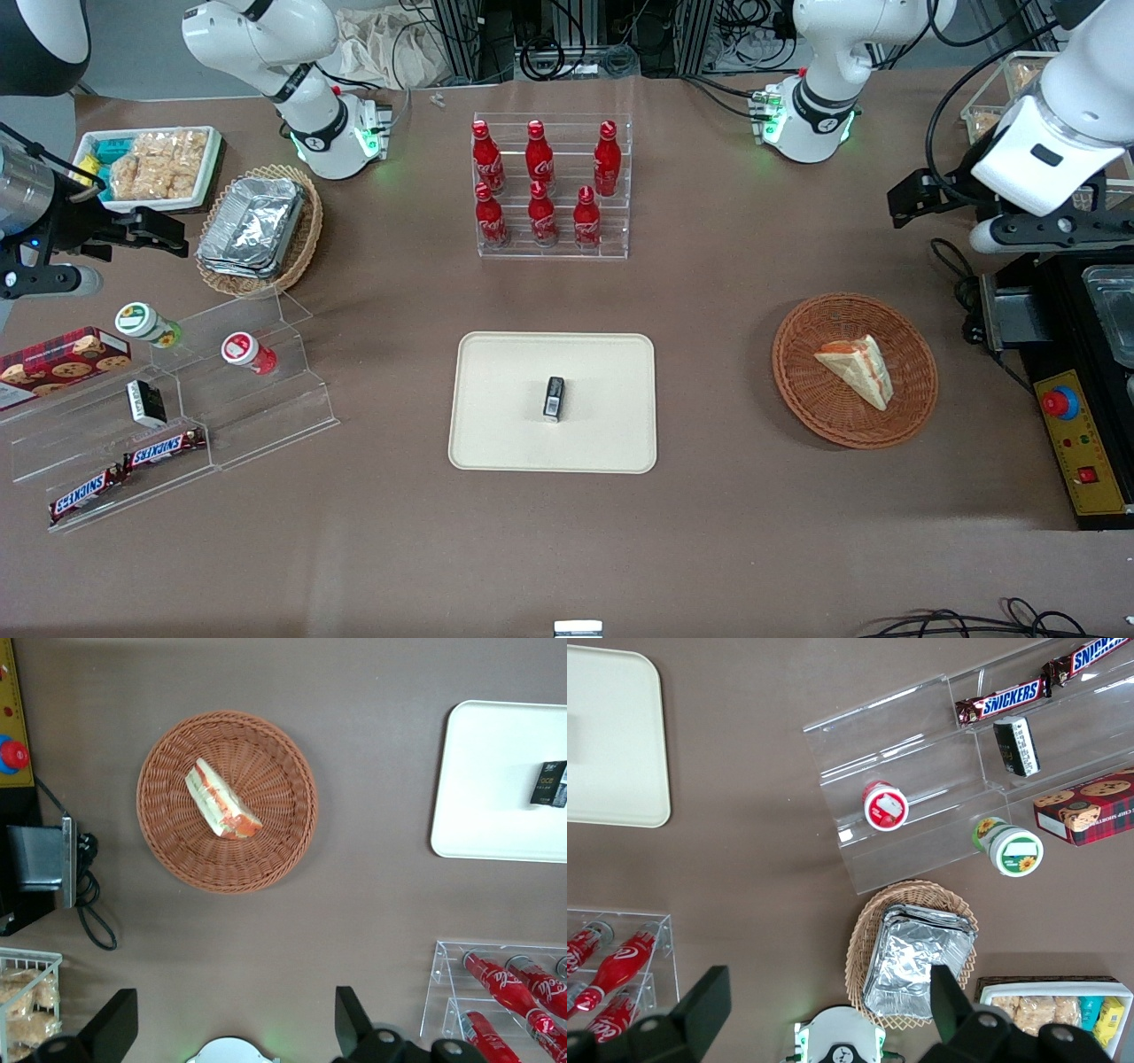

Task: Place sandwich from basket to tray
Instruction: 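Move the left gripper down over the wrapped sandwich in the wicker basket, then close the left gripper on the wrapped sandwich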

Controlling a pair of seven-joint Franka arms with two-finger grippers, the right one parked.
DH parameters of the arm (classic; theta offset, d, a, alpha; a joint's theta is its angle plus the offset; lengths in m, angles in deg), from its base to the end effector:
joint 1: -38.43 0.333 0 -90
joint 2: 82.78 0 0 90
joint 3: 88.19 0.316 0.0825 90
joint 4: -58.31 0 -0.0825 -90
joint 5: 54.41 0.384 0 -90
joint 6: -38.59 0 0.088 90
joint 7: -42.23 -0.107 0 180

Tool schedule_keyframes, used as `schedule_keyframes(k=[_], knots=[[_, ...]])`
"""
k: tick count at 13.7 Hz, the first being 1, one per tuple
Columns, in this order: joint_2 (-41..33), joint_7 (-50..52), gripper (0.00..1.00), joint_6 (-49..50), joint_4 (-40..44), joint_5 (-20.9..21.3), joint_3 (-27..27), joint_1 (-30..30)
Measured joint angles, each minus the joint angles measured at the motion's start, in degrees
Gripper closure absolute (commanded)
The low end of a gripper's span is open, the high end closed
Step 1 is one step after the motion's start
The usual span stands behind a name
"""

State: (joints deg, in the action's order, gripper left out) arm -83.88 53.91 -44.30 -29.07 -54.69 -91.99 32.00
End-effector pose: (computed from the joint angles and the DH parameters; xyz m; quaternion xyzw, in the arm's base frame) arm 0.5271 -0.0961 0.6457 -0.9995 -0.0124 0.0294 0.0039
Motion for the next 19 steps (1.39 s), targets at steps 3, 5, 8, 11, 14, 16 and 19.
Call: schedule_keyframes(k=[3, 5, 8, 11, 14, 16, 19], knots=[[-0.1, 0.0, 0.00, 0.5, 0.0, 0.0, 0.1, 0.0], [-0.1, 0.2, 0.00, 0.9, -0.3, 0.1, 0.2, 0.0], [0.1, 4.7, 0.00, 0.9, -3.8, 0.8, 1.1, 0.0], [0.4, 6.6, 0.00, -6.6, -12.4, 1.0, 3.8, 0.1], [1.2, 11.4, 0.00, -20.7, -23.2, 1.0, 5.5, 0.2], [1.9, 16.1, 0.00, -30.6, -30.0, 1.0, 5.5, 0.2], [4.3, 22.0, 0.00, -41.7, -36.4, 1.0, 5.4, 0.1]])
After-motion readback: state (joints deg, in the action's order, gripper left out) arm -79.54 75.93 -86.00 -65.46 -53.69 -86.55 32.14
